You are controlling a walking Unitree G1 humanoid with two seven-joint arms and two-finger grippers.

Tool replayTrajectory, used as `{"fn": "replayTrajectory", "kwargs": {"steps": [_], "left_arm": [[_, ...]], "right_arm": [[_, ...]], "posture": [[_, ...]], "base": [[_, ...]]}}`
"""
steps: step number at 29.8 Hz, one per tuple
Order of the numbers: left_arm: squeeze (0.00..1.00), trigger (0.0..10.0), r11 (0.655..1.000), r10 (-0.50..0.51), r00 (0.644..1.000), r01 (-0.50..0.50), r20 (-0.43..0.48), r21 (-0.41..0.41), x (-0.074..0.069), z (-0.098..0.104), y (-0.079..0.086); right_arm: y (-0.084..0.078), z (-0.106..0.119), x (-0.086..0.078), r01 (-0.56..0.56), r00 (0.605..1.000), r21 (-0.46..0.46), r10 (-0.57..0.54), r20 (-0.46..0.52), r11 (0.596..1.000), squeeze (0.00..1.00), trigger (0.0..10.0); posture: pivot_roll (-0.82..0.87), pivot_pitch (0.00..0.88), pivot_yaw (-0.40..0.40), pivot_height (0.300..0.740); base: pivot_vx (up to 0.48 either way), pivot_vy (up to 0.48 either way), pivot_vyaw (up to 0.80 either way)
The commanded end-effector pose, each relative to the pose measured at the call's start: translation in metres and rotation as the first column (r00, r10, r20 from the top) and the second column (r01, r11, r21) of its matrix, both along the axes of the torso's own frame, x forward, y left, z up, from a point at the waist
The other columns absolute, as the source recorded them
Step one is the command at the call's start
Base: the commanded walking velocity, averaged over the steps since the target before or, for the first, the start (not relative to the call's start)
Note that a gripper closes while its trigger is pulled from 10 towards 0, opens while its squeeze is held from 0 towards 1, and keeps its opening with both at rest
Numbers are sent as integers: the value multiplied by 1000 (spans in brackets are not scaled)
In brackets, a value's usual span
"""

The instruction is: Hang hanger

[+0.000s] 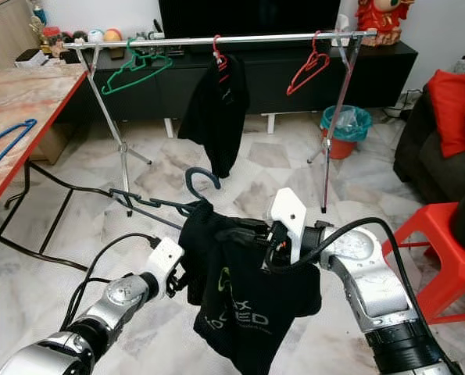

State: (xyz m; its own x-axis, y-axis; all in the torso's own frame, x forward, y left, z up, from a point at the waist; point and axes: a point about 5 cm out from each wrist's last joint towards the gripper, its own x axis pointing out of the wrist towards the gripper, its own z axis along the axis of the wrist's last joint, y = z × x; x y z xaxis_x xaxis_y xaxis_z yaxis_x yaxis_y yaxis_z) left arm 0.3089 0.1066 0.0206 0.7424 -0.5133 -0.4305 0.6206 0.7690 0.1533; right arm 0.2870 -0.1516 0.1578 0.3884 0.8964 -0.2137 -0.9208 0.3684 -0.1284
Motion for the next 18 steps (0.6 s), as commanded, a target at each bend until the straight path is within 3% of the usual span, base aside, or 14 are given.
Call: {"fn": "replayTrajectory", "kwargs": {"steps": [1, 11, 18], "left_arm": [[0, 0, 1000, -6, 1000, 6, -12, -7, -3, -3, 2], [0, 0, 999, -10, 1000, 10, -20, -31, -4, -3, 4], [0, 0, 1000, -30, 999, 29, -23, -8, -6, -5, 14]], "right_arm": [[2, 6, -1, -13, 1000, 14, 13, 27, 1000, 0, 10000], [-2, 1, 3, 30, 999, -6, -30, 23, 1000, 0, 10000], [-18, -4, 19, 193, 980, -54, -190, 59, 980, 0, 10000]], "posture": [[-52, 2, 45, 740], [-50, 3, 47, 740], [-48, 6, 48, 740]], "base": [[0, 0, 0], [0, 0, 0], [0, 0, 0]]}}
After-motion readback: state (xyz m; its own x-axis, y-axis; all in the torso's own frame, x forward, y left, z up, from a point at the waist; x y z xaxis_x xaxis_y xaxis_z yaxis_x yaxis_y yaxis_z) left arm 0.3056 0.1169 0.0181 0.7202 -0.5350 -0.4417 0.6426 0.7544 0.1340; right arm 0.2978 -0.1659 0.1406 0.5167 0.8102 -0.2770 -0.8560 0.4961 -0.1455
